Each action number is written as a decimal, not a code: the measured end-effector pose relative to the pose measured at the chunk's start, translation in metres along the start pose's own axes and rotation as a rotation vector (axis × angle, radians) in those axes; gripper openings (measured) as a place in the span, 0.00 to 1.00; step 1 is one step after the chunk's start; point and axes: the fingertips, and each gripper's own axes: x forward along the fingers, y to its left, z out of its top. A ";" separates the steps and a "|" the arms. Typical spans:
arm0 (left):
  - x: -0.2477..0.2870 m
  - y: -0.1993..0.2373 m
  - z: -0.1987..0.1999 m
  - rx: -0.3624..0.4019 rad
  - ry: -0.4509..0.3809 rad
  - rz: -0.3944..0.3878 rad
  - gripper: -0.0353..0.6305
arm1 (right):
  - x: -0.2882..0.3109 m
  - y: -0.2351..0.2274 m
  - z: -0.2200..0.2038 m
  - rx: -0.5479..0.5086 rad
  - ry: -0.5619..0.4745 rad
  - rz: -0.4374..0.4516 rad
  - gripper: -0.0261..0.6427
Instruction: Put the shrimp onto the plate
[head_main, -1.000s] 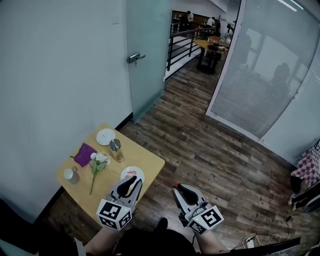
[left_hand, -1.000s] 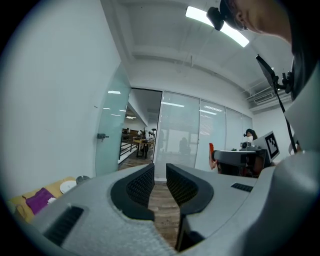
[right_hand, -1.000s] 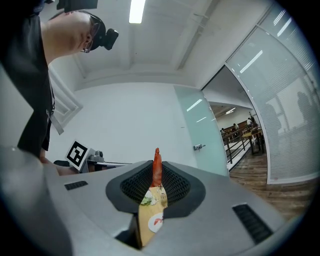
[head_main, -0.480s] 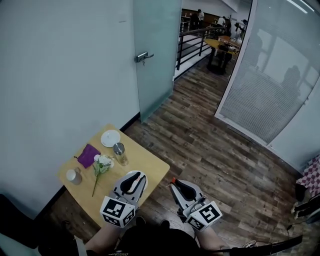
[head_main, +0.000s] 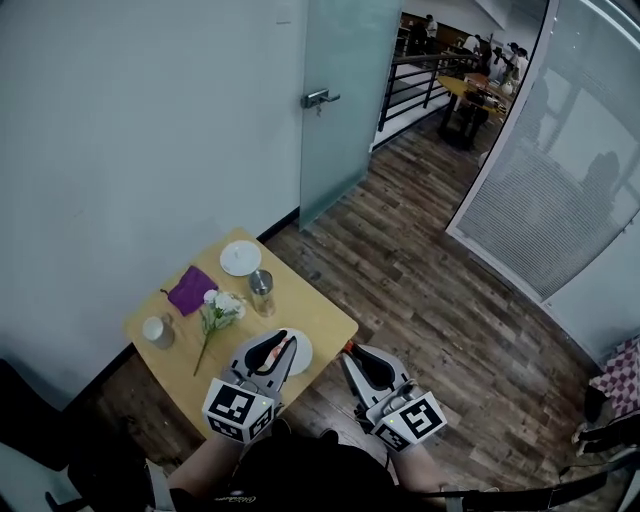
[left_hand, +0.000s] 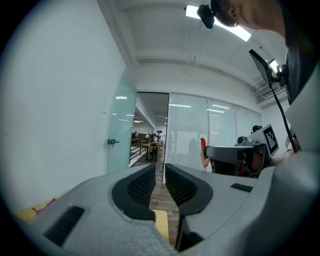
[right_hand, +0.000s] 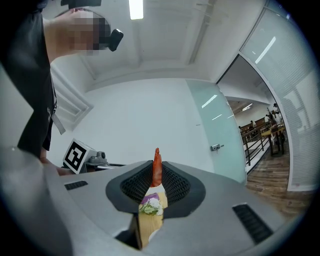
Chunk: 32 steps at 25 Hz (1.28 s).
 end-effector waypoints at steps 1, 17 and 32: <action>-0.003 0.004 -0.002 -0.001 0.005 0.011 0.14 | 0.003 0.002 -0.002 0.003 0.006 0.007 0.12; -0.025 0.042 -0.033 -0.103 0.065 0.096 0.13 | 0.065 0.013 -0.067 -0.028 0.220 0.137 0.12; -0.031 0.067 -0.050 -0.144 0.101 0.153 0.13 | 0.105 -0.001 -0.175 -0.173 0.542 0.224 0.12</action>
